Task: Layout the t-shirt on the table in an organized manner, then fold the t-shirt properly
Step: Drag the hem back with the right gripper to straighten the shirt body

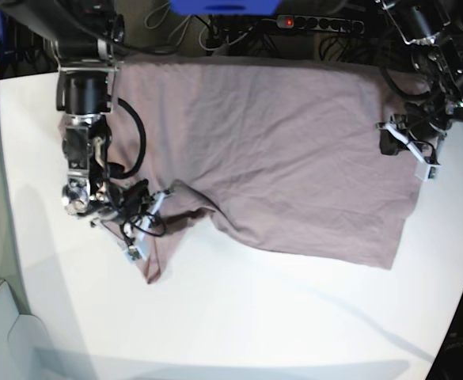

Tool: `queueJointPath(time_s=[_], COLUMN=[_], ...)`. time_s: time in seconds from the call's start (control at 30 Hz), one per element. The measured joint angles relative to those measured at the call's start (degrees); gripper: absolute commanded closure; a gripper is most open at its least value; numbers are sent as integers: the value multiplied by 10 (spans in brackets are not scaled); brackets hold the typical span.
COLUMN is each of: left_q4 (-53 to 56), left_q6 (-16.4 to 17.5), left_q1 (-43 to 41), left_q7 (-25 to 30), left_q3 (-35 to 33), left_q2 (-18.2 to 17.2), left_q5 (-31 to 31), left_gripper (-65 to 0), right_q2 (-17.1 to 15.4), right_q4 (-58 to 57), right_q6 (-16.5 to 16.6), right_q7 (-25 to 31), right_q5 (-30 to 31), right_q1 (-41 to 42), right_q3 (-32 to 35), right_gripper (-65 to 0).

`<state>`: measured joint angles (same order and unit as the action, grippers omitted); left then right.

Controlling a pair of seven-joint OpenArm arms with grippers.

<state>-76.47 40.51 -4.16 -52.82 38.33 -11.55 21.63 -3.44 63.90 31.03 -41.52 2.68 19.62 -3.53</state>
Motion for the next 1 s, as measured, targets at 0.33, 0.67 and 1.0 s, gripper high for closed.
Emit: queueJointPath(time_s=[0.33,0.67,1.0], left_q4=[0,-1,-1], left_q6=[0,0,0], left_q1=[-1,-1,0], left_q7=[0,-1,-2], left_q3=[1,1,2], left_q2=[0,1,1], left_q5=[1,2,0], left_gripper=[-3,-3,-3], right_q2=[-2,49,-47], right_q4=[-157,-132,78], right_q6=[0,-4,-5], right_q7=[127,328,76], right_q5=[2,-1,-10], right_q1=[78,116,-11], right_q3=[50,57,56], right_gripper=[0,0,0])
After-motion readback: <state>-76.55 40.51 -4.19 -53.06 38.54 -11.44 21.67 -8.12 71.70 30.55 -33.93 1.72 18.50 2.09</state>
